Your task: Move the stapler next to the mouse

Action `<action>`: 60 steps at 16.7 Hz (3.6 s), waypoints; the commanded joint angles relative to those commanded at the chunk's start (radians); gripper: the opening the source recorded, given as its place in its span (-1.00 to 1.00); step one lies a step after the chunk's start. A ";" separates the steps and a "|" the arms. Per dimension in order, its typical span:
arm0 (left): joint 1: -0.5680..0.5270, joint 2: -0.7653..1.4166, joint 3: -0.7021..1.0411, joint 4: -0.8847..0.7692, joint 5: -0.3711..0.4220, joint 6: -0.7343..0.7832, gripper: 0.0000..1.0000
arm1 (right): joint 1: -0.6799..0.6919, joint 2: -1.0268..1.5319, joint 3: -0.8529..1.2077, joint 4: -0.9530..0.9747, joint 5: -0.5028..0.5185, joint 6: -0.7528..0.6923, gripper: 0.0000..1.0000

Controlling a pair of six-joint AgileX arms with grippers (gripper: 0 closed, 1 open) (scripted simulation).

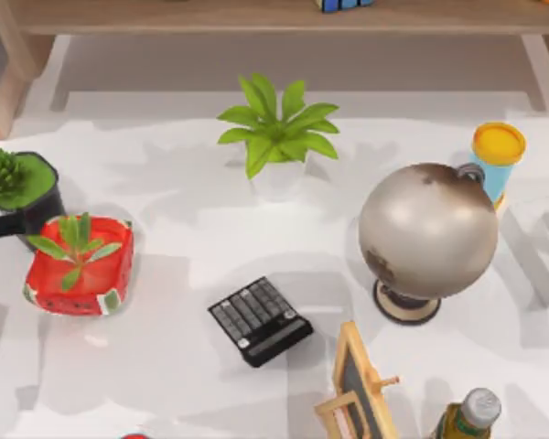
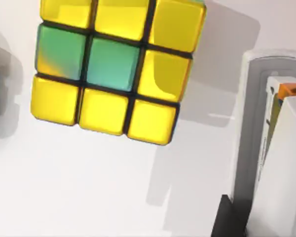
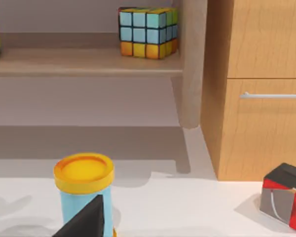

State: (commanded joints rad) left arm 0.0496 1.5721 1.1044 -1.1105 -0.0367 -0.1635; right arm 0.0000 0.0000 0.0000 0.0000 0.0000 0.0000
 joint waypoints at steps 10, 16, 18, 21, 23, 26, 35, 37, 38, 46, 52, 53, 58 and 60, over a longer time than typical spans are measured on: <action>0.319 0.564 0.628 -0.055 0.032 0.515 -1.00 | 0.000 0.000 0.000 0.000 0.000 0.000 1.00; 0.357 0.666 0.725 -0.052 0.044 0.594 -1.00 | 0.000 0.000 0.000 0.000 0.000 0.000 1.00; 0.352 0.662 0.722 -0.052 0.041 0.595 -1.00 | 0.000 0.000 0.000 0.000 0.000 0.000 1.00; 0.353 0.661 0.723 -0.050 0.041 0.595 -1.00 | 0.000 0.000 0.000 0.000 0.000 0.000 1.00; 0.353 0.657 0.725 -0.046 0.042 0.595 -1.00 | 0.000 0.000 0.000 0.000 0.000 0.000 1.00; 0.353 0.649 0.727 -0.036 0.042 0.596 -1.00 | 0.000 0.000 0.000 0.000 0.000 0.000 1.00; 0.356 0.631 0.720 0.011 0.044 0.597 -1.00 | 0.000 0.000 0.000 0.000 0.000 0.000 1.00; 0.356 0.634 0.713 0.022 0.044 0.597 -1.00 | 0.000 0.000 0.000 0.000 0.000 0.000 1.00; 0.357 0.637 0.708 0.027 0.044 0.597 -1.00 | 0.000 0.000 0.000 0.000 0.000 0.000 1.00; 0.358 0.693 0.649 0.051 0.044 0.595 -1.00 | 0.000 0.000 0.000 0.000 0.000 0.000 1.00; 0.358 0.693 0.649 0.051 0.044 0.595 -0.70 | 0.000 0.000 0.000 0.000 0.000 0.000 1.00; 0.358 0.693 0.649 0.051 0.044 0.595 -0.55 | 0.000 0.000 0.000 0.000 0.000 0.000 1.00; 0.358 0.693 0.649 0.051 0.044 0.595 0.21 | 0.000 0.000 0.000 0.000 0.000 0.000 1.00; 0.358 0.693 0.649 0.051 0.044 0.595 0.51 | 0.000 0.000 0.000 0.000 0.000 0.000 1.00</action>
State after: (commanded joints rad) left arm 0.4075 2.2653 1.7537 -1.0600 0.0075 0.4316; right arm 0.0000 0.0000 0.0000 0.0000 0.0000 0.0000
